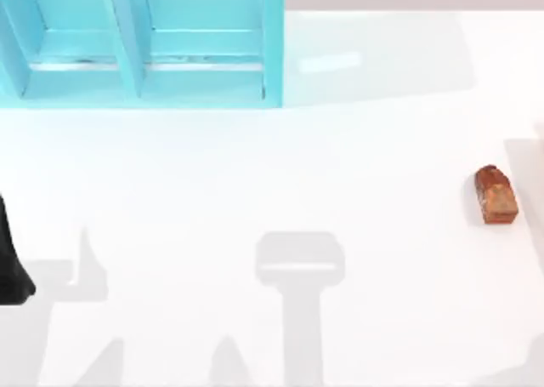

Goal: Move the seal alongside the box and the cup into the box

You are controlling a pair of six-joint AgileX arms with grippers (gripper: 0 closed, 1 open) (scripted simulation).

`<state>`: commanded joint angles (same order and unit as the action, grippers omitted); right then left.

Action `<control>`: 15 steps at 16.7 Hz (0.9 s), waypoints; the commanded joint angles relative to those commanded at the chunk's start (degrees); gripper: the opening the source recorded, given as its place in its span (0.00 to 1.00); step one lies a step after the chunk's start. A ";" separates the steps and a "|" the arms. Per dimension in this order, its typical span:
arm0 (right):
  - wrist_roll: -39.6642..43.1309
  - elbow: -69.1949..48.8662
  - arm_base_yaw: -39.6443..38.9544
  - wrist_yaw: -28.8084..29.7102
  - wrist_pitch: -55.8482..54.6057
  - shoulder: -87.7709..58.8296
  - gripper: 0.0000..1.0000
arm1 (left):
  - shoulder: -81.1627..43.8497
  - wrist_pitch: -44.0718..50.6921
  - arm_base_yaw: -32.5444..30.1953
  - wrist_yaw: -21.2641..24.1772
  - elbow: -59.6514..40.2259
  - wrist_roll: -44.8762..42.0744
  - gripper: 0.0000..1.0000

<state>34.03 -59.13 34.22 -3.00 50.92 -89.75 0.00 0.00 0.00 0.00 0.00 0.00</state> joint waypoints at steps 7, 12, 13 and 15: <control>-0.25 4.78 0.17 2.80 2.58 -1.00 0.00 | 0.00 0.00 0.00 0.00 0.00 0.00 1.00; -0.25 4.78 0.17 2.80 2.58 -1.00 0.30 | 0.00 0.00 0.00 0.00 0.00 0.00 1.00; -0.25 4.78 0.17 2.80 2.58 -1.00 0.38 | 0.00 0.00 0.00 0.00 0.00 0.00 1.00; -0.25 4.78 0.17 2.80 2.58 -1.00 0.53 | 0.00 0.00 0.00 0.00 0.00 0.00 1.00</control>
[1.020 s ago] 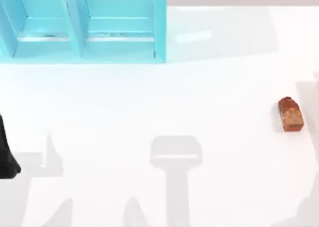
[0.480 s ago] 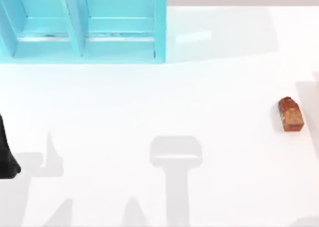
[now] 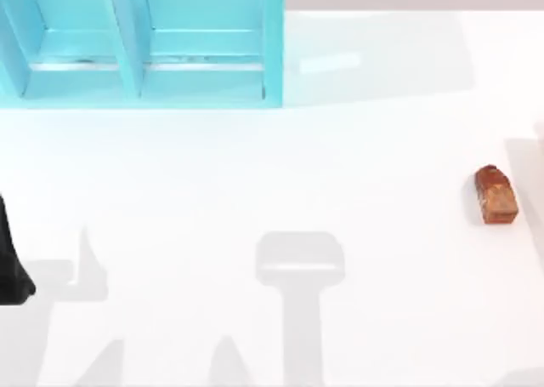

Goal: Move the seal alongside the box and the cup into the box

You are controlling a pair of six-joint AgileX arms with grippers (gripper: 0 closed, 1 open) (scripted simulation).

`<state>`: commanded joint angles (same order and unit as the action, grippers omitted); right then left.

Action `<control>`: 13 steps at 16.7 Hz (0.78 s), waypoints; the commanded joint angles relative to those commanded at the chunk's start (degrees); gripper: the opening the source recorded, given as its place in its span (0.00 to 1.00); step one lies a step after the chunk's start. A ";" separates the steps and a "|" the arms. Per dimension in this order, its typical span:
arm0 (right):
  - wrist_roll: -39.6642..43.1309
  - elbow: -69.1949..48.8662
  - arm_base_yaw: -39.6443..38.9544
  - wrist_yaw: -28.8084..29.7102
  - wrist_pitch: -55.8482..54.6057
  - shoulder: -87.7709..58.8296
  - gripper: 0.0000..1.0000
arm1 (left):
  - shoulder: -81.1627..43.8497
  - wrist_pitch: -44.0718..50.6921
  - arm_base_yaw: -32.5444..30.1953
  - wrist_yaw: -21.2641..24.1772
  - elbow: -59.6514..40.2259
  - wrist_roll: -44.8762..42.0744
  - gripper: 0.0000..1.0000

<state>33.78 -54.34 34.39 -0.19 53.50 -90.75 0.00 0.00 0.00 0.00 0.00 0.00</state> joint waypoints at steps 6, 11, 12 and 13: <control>0.00 0.00 0.00 0.00 0.00 0.00 0.98 | 0.00 0.00 0.00 0.00 0.00 0.00 1.00; 0.00 0.00 0.00 0.00 0.00 0.00 1.00 | 0.00 0.00 0.00 0.00 0.00 0.00 1.00; 0.00 0.00 0.00 0.00 0.00 0.00 1.00 | 0.00 0.00 0.00 0.00 0.00 0.00 1.00; 0.00 0.00 0.00 0.00 0.00 0.00 1.00 | 0.00 0.00 0.00 0.00 0.00 0.00 1.00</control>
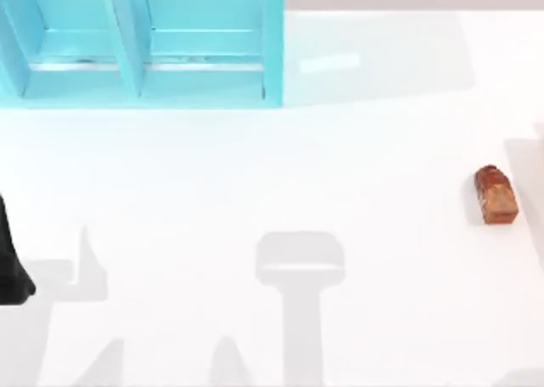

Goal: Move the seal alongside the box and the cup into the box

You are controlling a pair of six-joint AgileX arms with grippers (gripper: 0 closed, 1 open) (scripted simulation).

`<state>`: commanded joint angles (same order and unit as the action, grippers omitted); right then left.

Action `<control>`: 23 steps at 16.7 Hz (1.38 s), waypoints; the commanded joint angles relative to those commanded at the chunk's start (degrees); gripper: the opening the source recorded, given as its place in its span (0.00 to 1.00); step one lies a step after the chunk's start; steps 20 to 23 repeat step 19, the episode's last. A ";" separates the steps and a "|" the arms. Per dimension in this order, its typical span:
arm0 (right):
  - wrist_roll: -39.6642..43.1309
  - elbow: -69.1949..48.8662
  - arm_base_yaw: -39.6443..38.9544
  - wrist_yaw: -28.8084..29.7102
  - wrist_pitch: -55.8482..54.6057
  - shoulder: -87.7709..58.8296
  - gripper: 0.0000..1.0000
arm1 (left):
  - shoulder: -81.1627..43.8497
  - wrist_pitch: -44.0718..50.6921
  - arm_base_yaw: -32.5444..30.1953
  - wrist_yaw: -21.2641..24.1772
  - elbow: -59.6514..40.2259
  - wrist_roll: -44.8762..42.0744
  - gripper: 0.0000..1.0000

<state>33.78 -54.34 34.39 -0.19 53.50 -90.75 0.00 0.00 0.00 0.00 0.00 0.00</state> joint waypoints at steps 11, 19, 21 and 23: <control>0.38 -10.11 0.20 -0.12 12.07 1.83 1.00 | 0.00 0.00 0.00 0.00 0.00 0.00 1.00; 0.36 -19.10 0.30 -0.01 23.31 4.27 1.00 | 0.00 0.00 0.00 0.00 0.00 0.00 1.00; 0.36 -19.10 0.30 -0.01 23.31 4.27 1.00 | 0.00 0.00 0.00 0.00 0.00 0.00 1.00; 0.36 -19.10 0.30 -0.01 23.31 4.27 1.00 | 0.00 0.00 0.00 0.00 0.00 0.00 1.00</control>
